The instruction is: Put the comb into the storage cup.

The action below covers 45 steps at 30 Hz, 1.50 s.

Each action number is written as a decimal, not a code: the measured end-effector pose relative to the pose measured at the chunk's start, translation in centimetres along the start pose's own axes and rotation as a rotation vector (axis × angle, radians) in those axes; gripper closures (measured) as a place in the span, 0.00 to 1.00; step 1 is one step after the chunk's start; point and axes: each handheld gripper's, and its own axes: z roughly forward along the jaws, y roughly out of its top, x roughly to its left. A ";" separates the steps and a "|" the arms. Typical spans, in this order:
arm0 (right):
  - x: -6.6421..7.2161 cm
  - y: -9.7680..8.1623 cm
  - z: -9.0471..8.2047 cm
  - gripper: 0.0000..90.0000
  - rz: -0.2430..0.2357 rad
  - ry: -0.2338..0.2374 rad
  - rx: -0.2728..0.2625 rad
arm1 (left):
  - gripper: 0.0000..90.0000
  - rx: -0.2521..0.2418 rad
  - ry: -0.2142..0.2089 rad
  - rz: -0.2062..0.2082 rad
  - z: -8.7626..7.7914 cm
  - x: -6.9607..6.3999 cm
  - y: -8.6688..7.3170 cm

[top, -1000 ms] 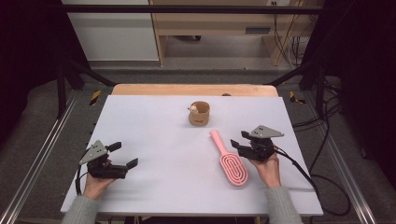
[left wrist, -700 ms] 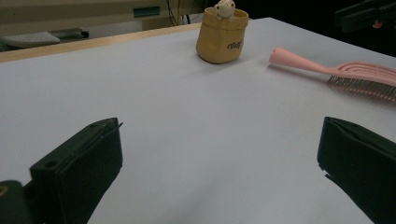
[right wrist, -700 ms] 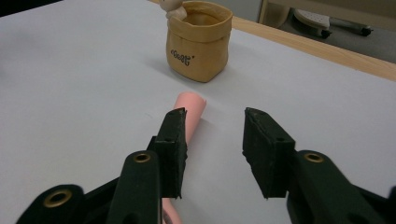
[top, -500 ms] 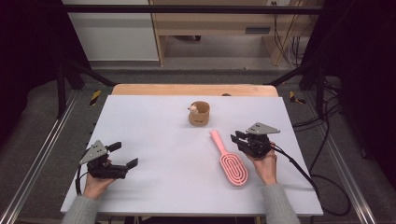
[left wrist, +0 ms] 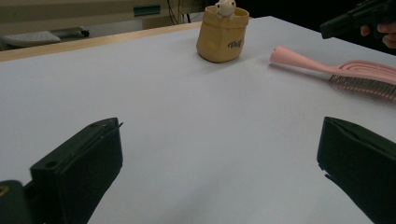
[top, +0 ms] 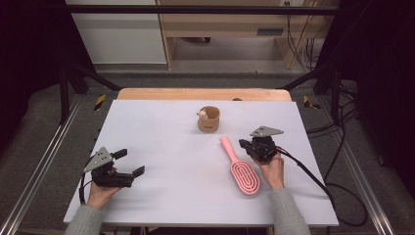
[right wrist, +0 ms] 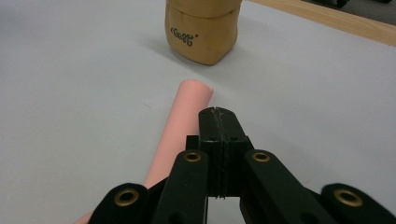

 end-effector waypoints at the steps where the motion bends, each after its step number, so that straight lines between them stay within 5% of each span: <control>1: 0.0 0.0 0.1 1.00 -0.003 0.000 0.006 | 0.00 0.000 0.001 0.000 0.0 0.0 0.0; 17: 0.3 0.1 2.7 1.00 -0.032 -0.009 0.103 | 0.00 0.008 0.004 -0.003 0.1 0.1 -0.1; 33: 0.5 0.0 3.2 1.00 -0.044 0.004 0.156 | 0.00 0.010 0.005 -0.001 0.1 0.0 -0.1; 45: 1.4 0.1 3.7 1.00 -0.101 0.014 0.193 | 0.00 0.010 0.004 0.001 0.1 0.0 -0.1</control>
